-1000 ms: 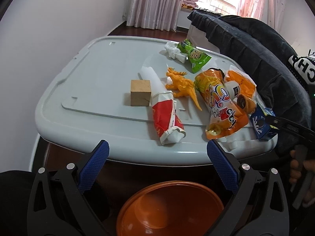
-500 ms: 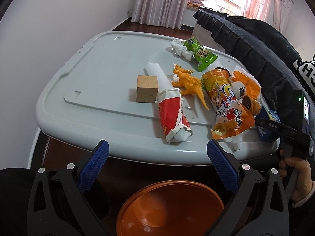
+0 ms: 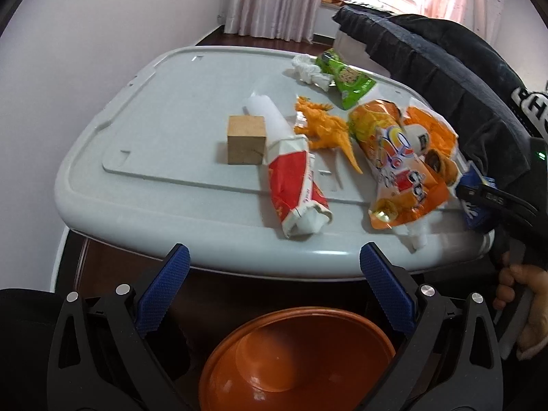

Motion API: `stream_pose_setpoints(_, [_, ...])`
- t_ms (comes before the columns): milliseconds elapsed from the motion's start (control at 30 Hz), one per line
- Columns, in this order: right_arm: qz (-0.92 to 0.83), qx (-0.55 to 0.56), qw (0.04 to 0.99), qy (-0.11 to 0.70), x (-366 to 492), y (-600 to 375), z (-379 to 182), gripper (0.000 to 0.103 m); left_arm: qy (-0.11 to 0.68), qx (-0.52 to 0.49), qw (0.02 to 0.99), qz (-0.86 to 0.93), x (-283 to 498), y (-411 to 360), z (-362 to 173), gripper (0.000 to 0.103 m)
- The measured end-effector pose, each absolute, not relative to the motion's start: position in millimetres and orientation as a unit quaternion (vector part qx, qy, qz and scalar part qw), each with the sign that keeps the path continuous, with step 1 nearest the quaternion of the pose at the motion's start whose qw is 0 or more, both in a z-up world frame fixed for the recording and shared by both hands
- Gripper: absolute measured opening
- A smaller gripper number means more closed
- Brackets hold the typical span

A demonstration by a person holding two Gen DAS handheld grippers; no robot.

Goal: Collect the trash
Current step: 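Grasp the blue-yellow biscuit box with the right tool while the left tool grasps the red toothpaste tube, then carry the biscuit box and toothpaste tube over the orange bucket and open both tools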

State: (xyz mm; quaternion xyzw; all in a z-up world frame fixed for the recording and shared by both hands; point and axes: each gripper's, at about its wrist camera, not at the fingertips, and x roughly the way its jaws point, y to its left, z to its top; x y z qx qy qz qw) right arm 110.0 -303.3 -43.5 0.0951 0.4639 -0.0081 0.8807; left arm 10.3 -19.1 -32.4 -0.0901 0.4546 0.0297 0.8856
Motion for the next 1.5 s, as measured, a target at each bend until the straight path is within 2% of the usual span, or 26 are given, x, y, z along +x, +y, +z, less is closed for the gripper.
stream_pose_setpoints(200, [0.011,0.085,0.895,0.437,104,-296,-28,0.052,0.464,-0.099,0.879,0.042,35,-21,-36,0.097])
stream_pose_setpoints(500, [0.017,0.101,0.892,0.440,107,-300,-27,0.052,0.474,-0.094,0.873,0.063,78,-27,-55,0.097])
stream_pose_setpoints(700, [0.023,0.091,0.895,0.437,107,-295,-25,0.052,0.465,-0.073,0.879,0.071,92,-34,-67,0.096])
stream_pose_setpoints(800, [0.025,0.091,0.893,0.439,108,-294,-27,0.053,0.455,-0.032,0.888,0.058,93,-46,-70,0.094])
stream_pose_setpoints(900, [0.025,0.092,0.892,0.442,108,-293,-28,0.053,0.434,-0.014,0.899,0.048,88,-52,-70,0.080])
stream_pose_setpoints(933, [0.025,0.092,0.892,0.443,108,-293,-29,0.053,0.431,-0.013,0.901,0.045,88,-52,-69,0.069])
stream_pose_setpoints(967, [0.025,0.092,0.891,0.443,108,-293,-29,0.053,0.430,0.000,0.901,0.056,88,-53,-69,0.052])
stream_pose_setpoints(1000, [0.025,0.092,0.891,0.444,108,-292,-29,0.053,0.428,0.002,0.903,0.051,89,-53,-69,0.046])
stream_pose_setpoints(1067, [0.025,0.091,0.891,0.445,109,-292,-30,0.053,0.424,-0.005,0.905,0.039,88,-53,-67,0.028])
stream_pose_setpoints(1500, [0.031,0.079,0.893,0.443,109,-287,-31,0.053,0.406,-0.003,0.912,0.060,72,-60,-43,0.025])
